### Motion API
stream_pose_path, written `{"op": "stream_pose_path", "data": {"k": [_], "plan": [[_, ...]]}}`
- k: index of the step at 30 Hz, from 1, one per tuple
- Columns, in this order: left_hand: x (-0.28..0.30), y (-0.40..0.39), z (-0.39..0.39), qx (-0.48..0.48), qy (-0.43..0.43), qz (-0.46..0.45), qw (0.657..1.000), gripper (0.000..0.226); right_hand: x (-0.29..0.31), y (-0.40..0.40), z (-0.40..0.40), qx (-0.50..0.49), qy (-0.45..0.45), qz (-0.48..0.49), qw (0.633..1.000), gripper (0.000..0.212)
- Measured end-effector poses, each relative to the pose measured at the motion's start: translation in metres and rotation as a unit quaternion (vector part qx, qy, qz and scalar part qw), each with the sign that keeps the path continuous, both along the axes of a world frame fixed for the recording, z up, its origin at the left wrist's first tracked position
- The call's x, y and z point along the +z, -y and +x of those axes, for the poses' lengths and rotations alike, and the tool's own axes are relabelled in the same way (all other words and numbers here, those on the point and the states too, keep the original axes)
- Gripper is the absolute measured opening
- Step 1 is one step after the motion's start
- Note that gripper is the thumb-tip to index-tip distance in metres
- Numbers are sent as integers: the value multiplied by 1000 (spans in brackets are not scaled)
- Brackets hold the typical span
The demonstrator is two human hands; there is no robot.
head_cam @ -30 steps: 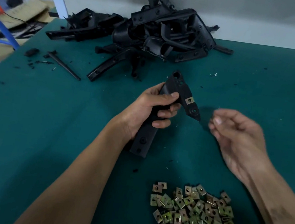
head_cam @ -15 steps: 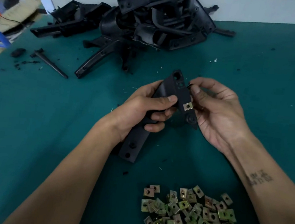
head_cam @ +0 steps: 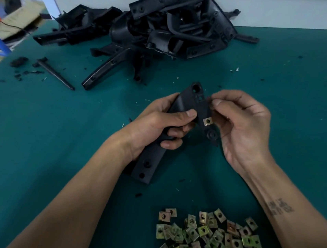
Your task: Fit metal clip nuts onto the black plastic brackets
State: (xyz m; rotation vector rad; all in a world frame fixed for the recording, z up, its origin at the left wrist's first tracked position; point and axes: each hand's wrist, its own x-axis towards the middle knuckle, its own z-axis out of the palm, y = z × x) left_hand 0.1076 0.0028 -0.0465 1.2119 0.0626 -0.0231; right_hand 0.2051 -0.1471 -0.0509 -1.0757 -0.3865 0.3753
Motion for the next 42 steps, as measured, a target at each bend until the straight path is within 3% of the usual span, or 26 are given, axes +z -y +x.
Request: {"op": "stream_pose_path", "data": {"k": [3, 5, 7, 9, 12, 16, 20, 23, 28, 32, 34, 38, 42], "plan": [[1, -1, -1, -3, -2, -17, 1000, 9, -1, 3, 6, -102, 43, -62, 992, 21], [3, -4, -3, -7, -3, -64, 998, 5, -4, 11, 17, -203, 126, -149, 960, 21], [5, -7, -3, -4, 0, -118, 993, 3, -7, 17, 29, -237, 189, -237, 923, 23], [7, -10, -4, 11, 5, -158, 987, 5, -11, 18, 36, -185, 233, -326, 898, 34], [9, -12, -5, 32, 5, -186, 982, 9, -10, 8, 33, -108, 342, -437, 825, 41], [8, -13, -5, 21, 1, -167, 986, 9, -2, 24, 29, -130, 311, -473, 814, 40], [8, -10, -5, -11, -7, -125, 992, 11, -2, 51, 24, -67, 348, -526, 773, 31], [8, -8, -5, -29, -11, -107, 994, 11, 0, 52, 25, -62, 347, -503, 789, 18], [7, -8, -4, -39, -13, -104, 994, 11, -4, 49, 21, -63, 344, -458, 817, 21], [6, -8, -4, -44, -13, -87, 995, 5, 1, 41, 10, -56, 238, -244, 939, 26], [6, -7, -4, -49, -7, -63, 997, 2, 5, 32, -1, -20, 154, -126, 980, 34], [4, 0, -5, -72, 3, -12, 997, 11, 13, 16, -21, 10, 24, -38, 999, 22], [4, 2, -4, -59, 6, 16, 998, 8, 15, 12, -28, -23, -28, -32, 999, 10]]}}
